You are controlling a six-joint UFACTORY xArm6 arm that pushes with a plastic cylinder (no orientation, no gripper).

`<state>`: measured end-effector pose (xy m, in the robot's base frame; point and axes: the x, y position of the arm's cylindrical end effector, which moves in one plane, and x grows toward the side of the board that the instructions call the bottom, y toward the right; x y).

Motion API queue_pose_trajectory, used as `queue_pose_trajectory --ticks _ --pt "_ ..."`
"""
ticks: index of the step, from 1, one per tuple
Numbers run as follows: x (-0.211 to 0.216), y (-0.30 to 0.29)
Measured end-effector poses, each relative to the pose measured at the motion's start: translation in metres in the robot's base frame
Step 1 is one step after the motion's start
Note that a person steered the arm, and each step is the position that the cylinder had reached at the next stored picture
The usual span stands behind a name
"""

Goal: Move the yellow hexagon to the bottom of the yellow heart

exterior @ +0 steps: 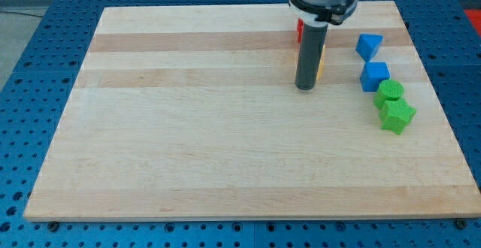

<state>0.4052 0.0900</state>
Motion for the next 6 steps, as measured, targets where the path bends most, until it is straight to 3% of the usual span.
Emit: queue_pose_trajectory --ticks 3,6 --pt "-0.001 -0.037" --pt "-0.020 -0.030"
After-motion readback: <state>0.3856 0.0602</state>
